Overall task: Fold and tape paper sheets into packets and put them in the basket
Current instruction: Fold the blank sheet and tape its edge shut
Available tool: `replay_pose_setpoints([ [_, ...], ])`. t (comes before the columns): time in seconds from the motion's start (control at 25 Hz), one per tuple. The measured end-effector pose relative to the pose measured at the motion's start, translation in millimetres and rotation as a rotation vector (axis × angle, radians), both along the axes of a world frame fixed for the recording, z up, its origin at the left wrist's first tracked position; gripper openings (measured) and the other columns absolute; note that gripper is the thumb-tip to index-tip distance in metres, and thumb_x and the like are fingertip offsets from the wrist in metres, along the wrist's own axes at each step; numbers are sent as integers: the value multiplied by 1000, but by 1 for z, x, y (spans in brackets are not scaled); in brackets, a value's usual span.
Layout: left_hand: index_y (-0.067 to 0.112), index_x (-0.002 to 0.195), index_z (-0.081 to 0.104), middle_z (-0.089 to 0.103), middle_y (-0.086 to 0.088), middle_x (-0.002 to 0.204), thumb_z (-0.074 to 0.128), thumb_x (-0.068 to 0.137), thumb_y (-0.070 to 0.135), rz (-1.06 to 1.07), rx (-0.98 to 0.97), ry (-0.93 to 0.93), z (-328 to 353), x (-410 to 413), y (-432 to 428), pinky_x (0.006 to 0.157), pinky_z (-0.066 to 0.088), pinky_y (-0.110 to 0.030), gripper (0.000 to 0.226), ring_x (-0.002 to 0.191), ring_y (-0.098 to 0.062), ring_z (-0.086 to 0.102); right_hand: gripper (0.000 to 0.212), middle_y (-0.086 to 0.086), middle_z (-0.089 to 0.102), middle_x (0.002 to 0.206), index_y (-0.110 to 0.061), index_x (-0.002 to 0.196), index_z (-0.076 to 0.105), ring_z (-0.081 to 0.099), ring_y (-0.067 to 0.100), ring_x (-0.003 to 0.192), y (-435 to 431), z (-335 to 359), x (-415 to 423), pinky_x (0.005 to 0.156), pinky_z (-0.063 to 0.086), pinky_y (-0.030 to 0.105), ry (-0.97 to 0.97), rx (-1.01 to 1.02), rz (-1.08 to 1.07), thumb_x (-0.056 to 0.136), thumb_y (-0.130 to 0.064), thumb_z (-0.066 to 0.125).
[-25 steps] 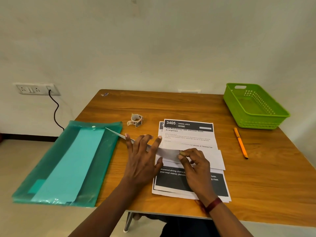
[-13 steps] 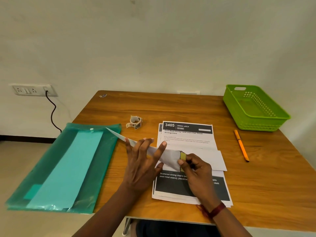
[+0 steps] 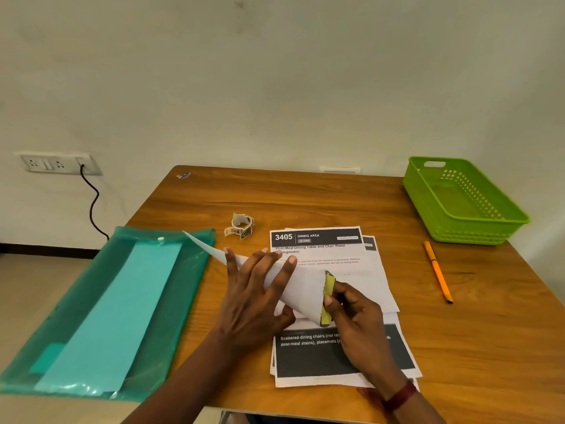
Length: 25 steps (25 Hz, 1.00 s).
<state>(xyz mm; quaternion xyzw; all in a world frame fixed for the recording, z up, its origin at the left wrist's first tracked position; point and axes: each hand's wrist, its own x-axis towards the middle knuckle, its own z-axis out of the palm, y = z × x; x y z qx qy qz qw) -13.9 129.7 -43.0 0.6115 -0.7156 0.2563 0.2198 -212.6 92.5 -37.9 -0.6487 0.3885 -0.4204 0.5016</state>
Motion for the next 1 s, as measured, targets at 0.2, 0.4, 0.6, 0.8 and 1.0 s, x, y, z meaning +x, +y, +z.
replay_pose_setpoints([
  [0.2, 18, 149, 26, 36, -14, 138, 69, 63, 65, -14, 93, -40, 18, 5, -9, 113, -2, -69, 107, 129, -34, 36, 36, -12, 72, 90, -33, 106, 69, 64, 17, 81, -29, 29, 5, 70, 59, 29, 86, -16, 122, 81, -8, 75],
  [0.4, 13, 150, 19, 33, -18, 138, 76, 58, 68, 58, 164, -69, 24, 5, -23, 114, -8, -64, 121, 128, -36, 34, 27, -10, 75, 89, -27, 95, 74, 69, 16, 82, -36, 31, 13, 71, 58, 25, 23, -39, 76, 81, -4, 74],
  [0.6, 10, 148, 25, 38, -15, 135, 74, 65, 62, 1, 131, -81, 38, 7, -29, 116, -5, -64, 109, 127, -34, 38, 12, -10, 63, 70, -19, 81, 73, 57, 14, 64, -47, 34, 8, 54, 46, 22, 88, -366, -90, 82, -7, 74],
  [0.8, 9, 151, 24, 45, -15, 134, 69, 69, 60, -24, 217, -170, 55, 22, -28, 114, 5, -69, 107, 126, -34, 40, 19, -1, 72, 75, -20, 81, 77, 63, 22, 65, -69, 32, -8, 63, 54, 41, -5, -178, -154, 77, -3, 70],
  [1.0, 17, 154, 16, 38, -12, 144, 62, 70, 72, -106, 378, -140, 53, 36, -25, 118, 3, -62, 110, 138, -34, 30, 38, -5, 73, 75, -29, 85, 73, 63, 18, 62, -66, 30, -10, 55, 57, 36, -40, -119, -150, 80, 8, 68],
])
